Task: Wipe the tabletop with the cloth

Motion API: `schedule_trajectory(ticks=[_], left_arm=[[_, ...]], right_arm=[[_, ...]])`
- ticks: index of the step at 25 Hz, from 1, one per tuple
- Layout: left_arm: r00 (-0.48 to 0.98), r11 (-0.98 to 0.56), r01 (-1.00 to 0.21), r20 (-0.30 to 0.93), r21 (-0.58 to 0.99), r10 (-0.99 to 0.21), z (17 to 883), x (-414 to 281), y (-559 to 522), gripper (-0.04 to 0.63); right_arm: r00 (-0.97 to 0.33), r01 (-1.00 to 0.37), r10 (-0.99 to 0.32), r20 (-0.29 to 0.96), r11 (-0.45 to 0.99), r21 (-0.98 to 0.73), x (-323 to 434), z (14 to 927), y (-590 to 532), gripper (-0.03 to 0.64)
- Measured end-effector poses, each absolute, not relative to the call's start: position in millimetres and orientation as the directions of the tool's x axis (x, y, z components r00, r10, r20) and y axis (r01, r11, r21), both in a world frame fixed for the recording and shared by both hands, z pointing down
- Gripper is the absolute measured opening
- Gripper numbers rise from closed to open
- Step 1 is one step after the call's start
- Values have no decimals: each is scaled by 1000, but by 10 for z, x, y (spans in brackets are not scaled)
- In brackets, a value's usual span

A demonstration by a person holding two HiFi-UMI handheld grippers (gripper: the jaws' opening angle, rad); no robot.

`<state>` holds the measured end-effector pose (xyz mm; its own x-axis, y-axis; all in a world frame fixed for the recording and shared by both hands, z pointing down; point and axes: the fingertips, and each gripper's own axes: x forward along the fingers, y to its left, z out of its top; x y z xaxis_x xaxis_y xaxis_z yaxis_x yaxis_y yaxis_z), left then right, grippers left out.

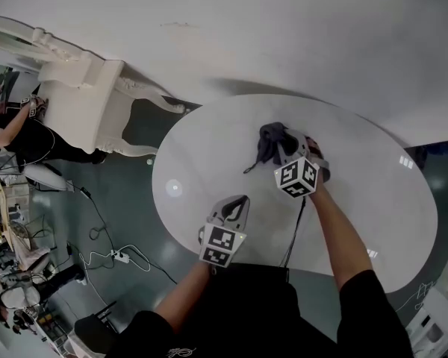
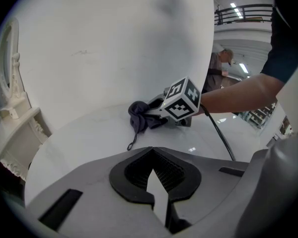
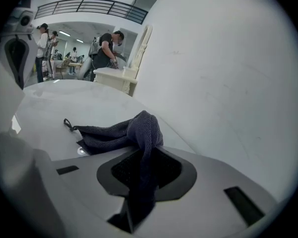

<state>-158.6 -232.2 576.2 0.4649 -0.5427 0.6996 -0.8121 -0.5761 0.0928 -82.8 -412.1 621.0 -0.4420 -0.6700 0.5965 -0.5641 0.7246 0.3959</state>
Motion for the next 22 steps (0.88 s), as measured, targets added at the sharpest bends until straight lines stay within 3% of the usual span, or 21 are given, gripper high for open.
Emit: schedule_trajectory(ticks=[11,18,22], left_arm=[[413,-620,-780,678,-82,-609,5596,-1547,-3141,8],[427,-640,-758,648,-123,-631,5439,-1542,-3500,8],[449,-678,-723,656,-132,-607,5435,-1551,-3587,8]], right_arm=[[-284,-502,-810,513,581,640,-679,6154,-4446,55],[-259,-498,-843,472,535,683,-624,6099,-4563,57],[-323,-560,-812,486,578,593,-646,6063,-4466,181]])
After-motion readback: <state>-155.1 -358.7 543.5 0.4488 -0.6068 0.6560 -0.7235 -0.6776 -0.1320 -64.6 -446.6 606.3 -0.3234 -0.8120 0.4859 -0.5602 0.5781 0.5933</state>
